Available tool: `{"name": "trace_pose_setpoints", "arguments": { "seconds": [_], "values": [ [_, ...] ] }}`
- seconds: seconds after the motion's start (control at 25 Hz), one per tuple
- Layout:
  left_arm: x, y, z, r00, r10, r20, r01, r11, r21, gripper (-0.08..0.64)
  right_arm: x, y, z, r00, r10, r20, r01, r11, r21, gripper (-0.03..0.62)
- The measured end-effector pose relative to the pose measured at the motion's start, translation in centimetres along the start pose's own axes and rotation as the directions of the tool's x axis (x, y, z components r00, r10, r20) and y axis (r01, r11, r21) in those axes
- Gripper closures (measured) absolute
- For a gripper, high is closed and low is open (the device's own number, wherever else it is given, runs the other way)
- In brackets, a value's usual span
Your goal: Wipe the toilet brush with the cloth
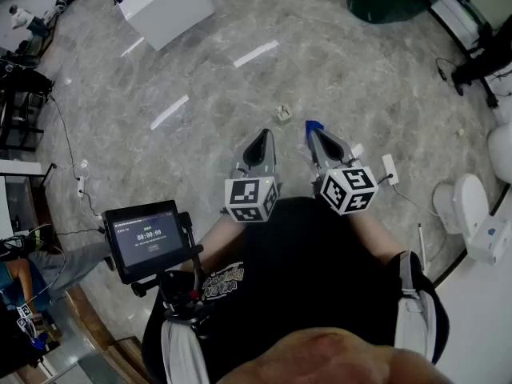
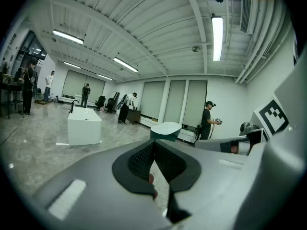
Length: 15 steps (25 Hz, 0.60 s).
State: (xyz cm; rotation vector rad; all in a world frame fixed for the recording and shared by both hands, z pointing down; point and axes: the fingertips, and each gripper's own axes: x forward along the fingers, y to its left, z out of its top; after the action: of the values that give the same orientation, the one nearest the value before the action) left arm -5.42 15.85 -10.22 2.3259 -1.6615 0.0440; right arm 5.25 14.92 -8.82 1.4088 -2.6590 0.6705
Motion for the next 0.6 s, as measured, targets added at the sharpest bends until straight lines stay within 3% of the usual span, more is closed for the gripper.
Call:
{"name": "trace_pose_setpoints", "arguments": {
  "seconds": [0.6],
  "values": [
    [0.27, 0.33, 0.18, 1.000, 0.006, 0.004, -0.006, 1.000, -0.008, 0.557, 0.29, 0.02, 0.41, 1.000, 0.014, 0.010, -0.014, 1.000, 0.001, 0.592]
  ]
}}
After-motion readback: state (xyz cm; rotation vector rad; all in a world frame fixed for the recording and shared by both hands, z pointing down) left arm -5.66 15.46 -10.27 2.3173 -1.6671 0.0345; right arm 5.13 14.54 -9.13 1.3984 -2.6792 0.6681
